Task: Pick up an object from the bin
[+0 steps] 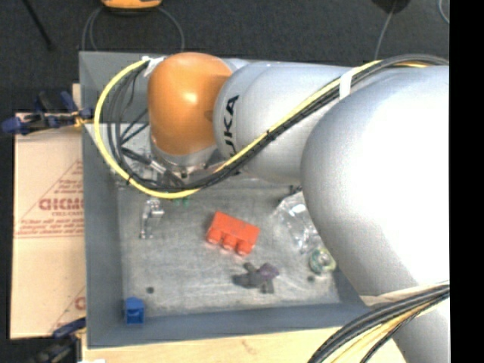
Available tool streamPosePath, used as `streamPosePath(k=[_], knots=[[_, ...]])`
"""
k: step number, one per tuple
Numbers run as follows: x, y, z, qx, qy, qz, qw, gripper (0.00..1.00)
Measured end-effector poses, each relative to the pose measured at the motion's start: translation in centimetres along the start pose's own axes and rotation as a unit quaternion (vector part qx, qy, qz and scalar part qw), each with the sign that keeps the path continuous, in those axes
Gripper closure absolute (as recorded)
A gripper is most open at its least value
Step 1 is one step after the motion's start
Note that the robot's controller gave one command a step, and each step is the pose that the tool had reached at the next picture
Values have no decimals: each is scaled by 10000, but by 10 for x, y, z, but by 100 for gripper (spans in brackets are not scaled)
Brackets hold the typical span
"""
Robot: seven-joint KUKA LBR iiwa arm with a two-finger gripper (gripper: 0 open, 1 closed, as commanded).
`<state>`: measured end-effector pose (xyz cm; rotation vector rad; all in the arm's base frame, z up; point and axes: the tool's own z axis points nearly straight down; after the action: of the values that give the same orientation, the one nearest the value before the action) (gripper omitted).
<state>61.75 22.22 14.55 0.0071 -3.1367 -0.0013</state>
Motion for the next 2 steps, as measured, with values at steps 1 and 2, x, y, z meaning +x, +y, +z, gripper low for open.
streamPosePath(k=[1,2], knots=[[-31,-52,64,-12,-57,349,9994,0],[3,-131,70,-4,-110,-914,9958,0]])
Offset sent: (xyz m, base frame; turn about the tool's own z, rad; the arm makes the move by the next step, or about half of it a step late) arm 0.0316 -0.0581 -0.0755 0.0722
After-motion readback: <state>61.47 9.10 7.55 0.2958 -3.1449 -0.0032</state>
